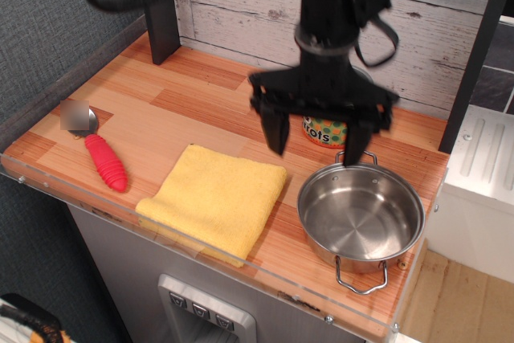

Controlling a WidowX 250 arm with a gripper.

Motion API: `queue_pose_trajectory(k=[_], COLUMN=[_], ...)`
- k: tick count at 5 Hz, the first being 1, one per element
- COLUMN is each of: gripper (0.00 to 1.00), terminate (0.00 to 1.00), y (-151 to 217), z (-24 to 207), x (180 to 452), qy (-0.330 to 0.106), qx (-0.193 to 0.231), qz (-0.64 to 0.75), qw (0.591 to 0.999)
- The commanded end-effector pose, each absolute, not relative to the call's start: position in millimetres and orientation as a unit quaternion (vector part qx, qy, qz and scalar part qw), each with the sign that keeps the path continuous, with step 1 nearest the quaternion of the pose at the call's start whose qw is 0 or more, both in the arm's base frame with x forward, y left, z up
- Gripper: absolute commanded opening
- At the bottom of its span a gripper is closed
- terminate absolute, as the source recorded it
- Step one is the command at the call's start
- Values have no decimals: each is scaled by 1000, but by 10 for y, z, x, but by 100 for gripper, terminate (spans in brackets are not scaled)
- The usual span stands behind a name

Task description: Place the silver pot on the yellow towel.

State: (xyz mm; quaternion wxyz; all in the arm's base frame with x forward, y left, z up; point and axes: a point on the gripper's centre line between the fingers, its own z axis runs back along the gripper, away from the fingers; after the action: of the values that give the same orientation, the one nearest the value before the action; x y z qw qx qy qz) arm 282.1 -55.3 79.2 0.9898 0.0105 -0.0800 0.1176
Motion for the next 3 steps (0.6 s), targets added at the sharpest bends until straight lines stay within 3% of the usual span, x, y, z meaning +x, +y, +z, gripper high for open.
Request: queue_pose_trajectory(k=[1,3], gripper=[100,100], terminate=[0,0], y=[-574,-575], z=[579,312], x=[2735,2669], qy=[-67,-40], qx=[7,3], qz=[102,113], qw=[992,993])
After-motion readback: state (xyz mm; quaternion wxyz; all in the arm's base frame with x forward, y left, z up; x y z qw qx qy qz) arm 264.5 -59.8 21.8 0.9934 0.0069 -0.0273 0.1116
